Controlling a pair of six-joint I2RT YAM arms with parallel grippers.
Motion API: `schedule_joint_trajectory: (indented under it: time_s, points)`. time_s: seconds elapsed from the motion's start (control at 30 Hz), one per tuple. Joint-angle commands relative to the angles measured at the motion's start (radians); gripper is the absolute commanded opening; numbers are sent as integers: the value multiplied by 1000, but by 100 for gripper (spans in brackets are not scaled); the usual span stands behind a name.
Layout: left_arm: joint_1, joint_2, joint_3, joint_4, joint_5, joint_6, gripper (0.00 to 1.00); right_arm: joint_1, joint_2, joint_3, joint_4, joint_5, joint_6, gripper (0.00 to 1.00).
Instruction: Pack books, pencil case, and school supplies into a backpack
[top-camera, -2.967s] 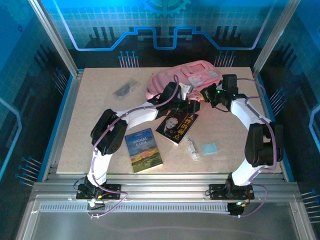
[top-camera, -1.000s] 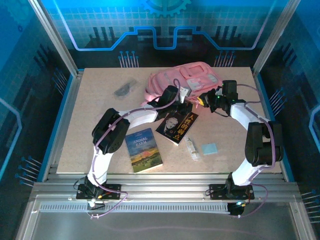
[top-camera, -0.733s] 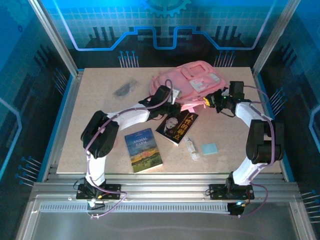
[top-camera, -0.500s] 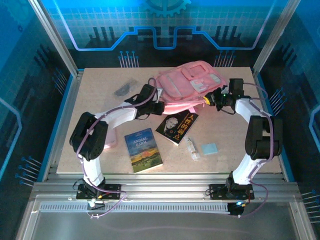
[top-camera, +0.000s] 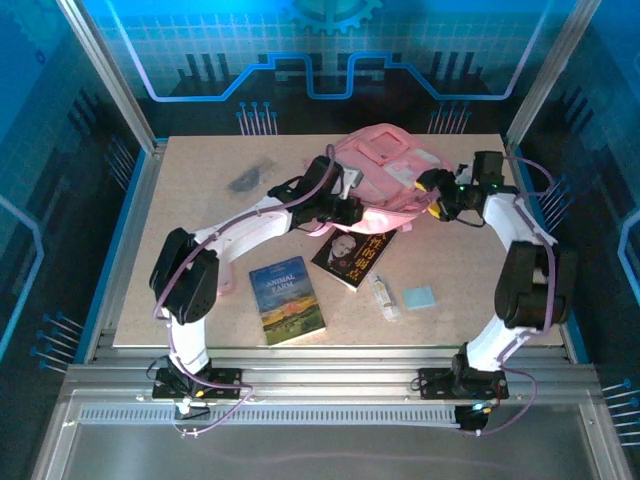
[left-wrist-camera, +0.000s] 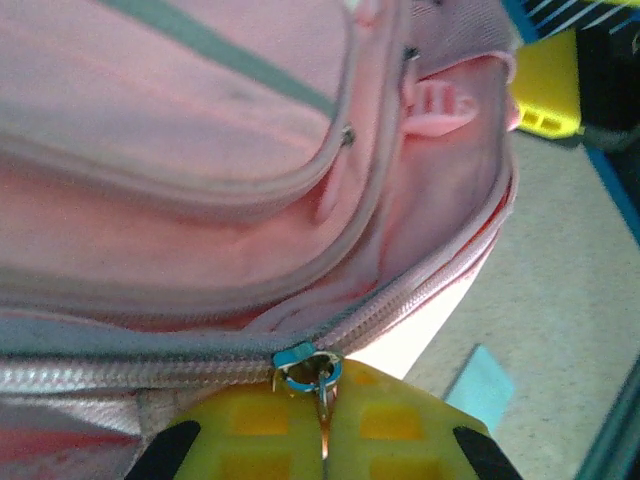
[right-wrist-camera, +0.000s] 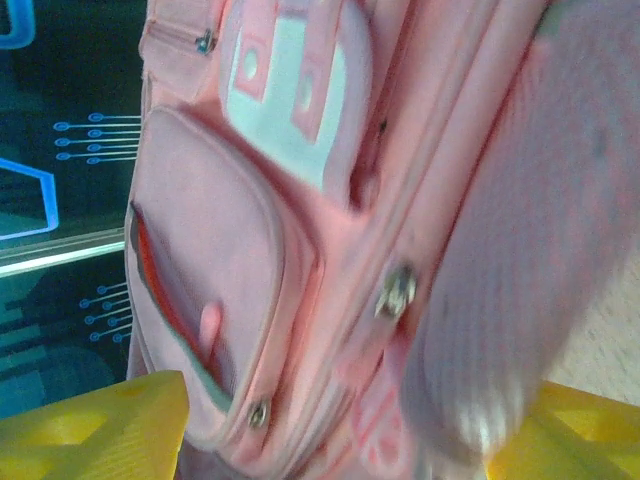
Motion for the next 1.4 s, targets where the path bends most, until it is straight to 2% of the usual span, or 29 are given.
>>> schedule_joint_trajectory:
  time_s: [0.0, 0.1, 0.23, 0.4, 0.5, 0.7, 0.8, 0.9, 0.93, 1.1, 1.27, 1.37]
  points:
    - [-32, 53, 110, 31, 94, -22, 0, -4, -137, -76, -106, -81, -51, 75]
    - [-50, 93, 152, 30, 112, -30, 0, -2, -206, -144, -98, -136, -24, 75]
    - [-66, 110, 160, 40, 126, -41, 0, 40, -253, -232, 28, -186, 106, 75]
    - [-79, 103, 136, 73, 151, -57, 0, 156, -228, -259, 109, -130, 184, 75]
    - [-86, 83, 105, 100, 175, -54, 0, 179, -178, -295, 232, -101, 246, 72]
    - [-77, 1, -2, 97, 164, -50, 0, 165, -136, -309, 303, 76, 242, 41]
    - [-70, -27, -51, 103, 183, -61, 0, 152, -112, -304, 326, 76, 243, 24]
    - [-63, -43, -84, 106, 182, -69, 0, 141, -105, -305, 329, 67, 225, 3]
    - [-57, -47, -97, 112, 181, -76, 0, 136, -109, -309, 328, 65, 218, 0]
    - [31, -64, -159, 135, 131, -96, 0, 96, -159, -368, 318, 40, 182, 0]
    - [176, -76, -215, 99, 17, -28, 0, 68, -220, -383, 232, 64, 98, 0]
    - [264, -65, -232, 95, 3, -22, 0, 41, -231, -396, 227, 58, 84, 0]
